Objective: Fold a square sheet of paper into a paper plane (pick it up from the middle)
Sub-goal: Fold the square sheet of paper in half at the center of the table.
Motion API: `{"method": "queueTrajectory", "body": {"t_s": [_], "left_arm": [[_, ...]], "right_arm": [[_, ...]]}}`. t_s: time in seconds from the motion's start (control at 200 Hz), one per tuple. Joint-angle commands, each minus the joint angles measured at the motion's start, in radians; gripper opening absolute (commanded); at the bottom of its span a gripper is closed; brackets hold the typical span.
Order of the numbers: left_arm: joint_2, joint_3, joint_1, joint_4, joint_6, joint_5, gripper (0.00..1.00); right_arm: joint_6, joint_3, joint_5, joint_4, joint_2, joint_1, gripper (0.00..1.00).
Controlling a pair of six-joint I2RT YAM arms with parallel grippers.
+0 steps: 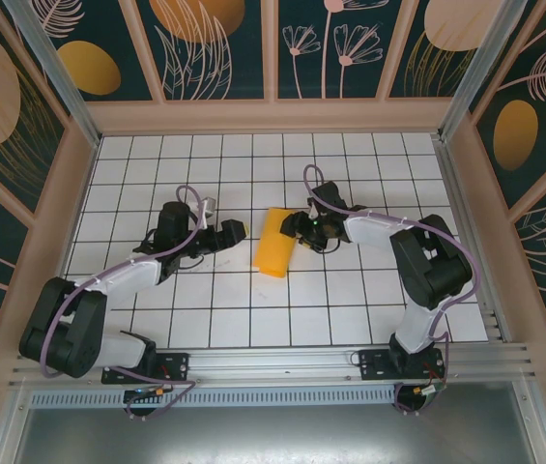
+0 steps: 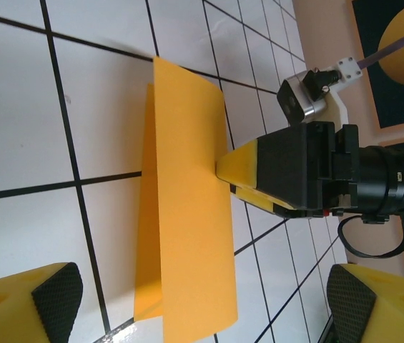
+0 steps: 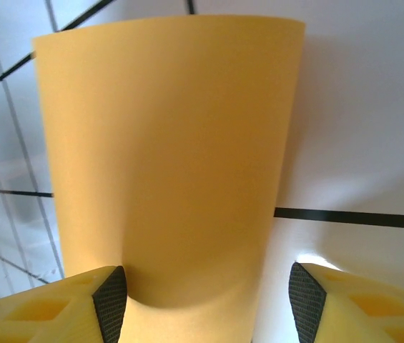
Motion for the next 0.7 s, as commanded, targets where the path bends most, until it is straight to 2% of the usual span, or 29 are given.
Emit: {"method": "queueTrajectory", "body": {"t_s": [0.0,0.215,0.315,0.48,0.696], "left_arm": [[0.019,0.024,-0.02,0.034,-0.008,0.009,0.9],[0.045,0.04,-0.047,0.044,-0.013,-0.01,0.88],[0.051,0.039,-0.048,0.046,-0.014,-0.011,0.88],[0.058,0.045,-0.048,0.039,-0.006,-0.016,0.86],[0.07,0.05,-0.048,0.037,-0.005,-0.026,0.86]], "right_arm": [[-0.001,0.013,0.1,-0.101,-0.017,0.006,0.65],[0.063,0.017,0.206,-0.139,0.007,0.039,0.65],[0.048,0.027,0.202,-0.137,0.022,0.048,0.65],[0.052,0.058,0.279,-0.219,0.047,0.056,0.64],[0.051,0.057,0.287,-0.224,0.063,0.063,0.63]]}}
